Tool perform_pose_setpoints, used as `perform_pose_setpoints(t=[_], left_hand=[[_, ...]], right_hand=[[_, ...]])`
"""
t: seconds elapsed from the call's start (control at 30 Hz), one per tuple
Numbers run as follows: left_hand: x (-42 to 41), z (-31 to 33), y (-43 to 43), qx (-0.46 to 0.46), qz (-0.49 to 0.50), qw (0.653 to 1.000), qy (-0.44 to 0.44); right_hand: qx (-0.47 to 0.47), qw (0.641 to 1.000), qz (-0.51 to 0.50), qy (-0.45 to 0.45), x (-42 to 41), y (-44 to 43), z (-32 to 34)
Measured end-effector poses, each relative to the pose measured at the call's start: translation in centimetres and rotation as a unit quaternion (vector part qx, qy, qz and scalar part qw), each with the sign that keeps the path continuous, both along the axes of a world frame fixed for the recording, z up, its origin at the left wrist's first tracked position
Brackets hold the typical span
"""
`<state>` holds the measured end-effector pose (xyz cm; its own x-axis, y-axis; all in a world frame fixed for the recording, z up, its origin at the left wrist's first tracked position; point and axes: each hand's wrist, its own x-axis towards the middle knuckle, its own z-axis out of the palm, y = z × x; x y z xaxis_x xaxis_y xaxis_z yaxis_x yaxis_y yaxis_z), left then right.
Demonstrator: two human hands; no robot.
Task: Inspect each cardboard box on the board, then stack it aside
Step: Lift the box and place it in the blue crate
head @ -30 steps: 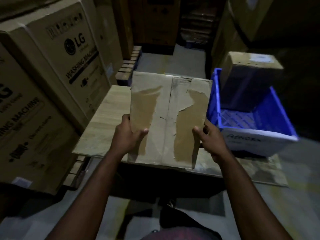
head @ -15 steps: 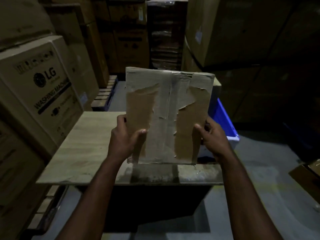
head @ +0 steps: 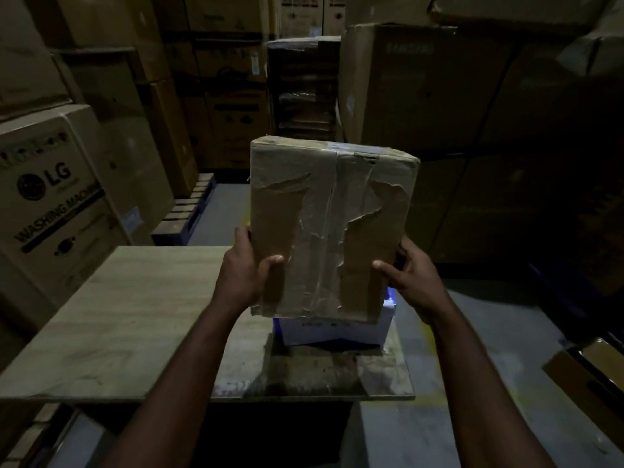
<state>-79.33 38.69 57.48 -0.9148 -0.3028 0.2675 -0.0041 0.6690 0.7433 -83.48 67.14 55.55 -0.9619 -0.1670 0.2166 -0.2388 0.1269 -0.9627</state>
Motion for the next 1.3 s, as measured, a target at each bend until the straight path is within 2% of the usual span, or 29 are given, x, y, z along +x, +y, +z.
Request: perform_pose_setpoints(t=[0.33, 0.63, 0.83, 0.97, 1.13, 1.3], left_hand=[[-8.5, -2.2, 0.4, -0.03, -0.06, 0.998, 0.001], [-16.5, -9.1, -2.8, -0.008, -0.104, 0.994, -0.035], [-19.4, -14.8, -4.4, 0.004, -0.101, 0.99, -0.098], [-20.8, -16.8, -4.4, 0.017, -0.054, 0.99, -0.127], [-22.2, -18.6, -4.0, -0.062, -0.013, 0.983, -0.174], [-23.6, -18.2, -2.5, -0.266, 0.002, 0.941, -0.211]], right_hand=[[0.069, 0.997, 0.002, -0.02, -8.8, 2.5, -1.0], [0.153, 0.985, -0.059, -0.054, -15.3, 1.1, -5.8], [0.221, 0.967, -0.083, -0.099, -17.7, -0.6, -10.6], [0.282, 0.948, -0.089, -0.118, -19.5, -1.0, -13.0], [0.347, 0.922, -0.089, -0.148, -21.4, -0.8, -15.0], [0.392, 0.9, -0.09, -0.168, -22.8, -0.2, -16.1]])
